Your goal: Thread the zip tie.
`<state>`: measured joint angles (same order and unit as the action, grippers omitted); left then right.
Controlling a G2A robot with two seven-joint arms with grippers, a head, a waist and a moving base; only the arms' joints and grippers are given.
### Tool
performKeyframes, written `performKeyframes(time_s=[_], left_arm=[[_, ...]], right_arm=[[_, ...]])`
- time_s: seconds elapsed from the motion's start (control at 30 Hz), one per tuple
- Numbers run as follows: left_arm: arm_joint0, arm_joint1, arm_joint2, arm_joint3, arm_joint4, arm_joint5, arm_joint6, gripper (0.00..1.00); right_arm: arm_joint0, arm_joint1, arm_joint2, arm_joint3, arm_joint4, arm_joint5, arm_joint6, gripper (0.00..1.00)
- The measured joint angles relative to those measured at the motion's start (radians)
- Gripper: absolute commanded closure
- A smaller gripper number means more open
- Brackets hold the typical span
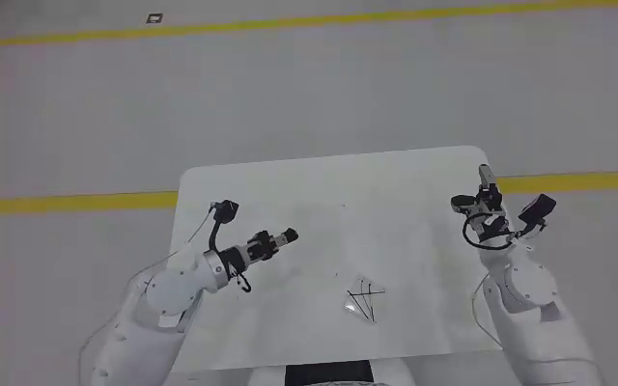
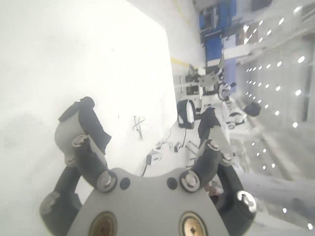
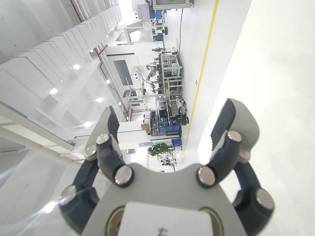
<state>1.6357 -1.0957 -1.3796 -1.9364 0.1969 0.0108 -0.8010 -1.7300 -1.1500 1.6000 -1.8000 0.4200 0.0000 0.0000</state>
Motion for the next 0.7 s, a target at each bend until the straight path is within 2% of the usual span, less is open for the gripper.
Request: performKeyframes(time_s=[0.7], left_arm=[[-0.001, 0.0, 0.001, 0.0, 0.001, 0.001, -0.001, 0.0]], right_arm=[[0.0, 0.0, 0.0, 0.0, 0.0, 0.0, 0.0, 0.0]])
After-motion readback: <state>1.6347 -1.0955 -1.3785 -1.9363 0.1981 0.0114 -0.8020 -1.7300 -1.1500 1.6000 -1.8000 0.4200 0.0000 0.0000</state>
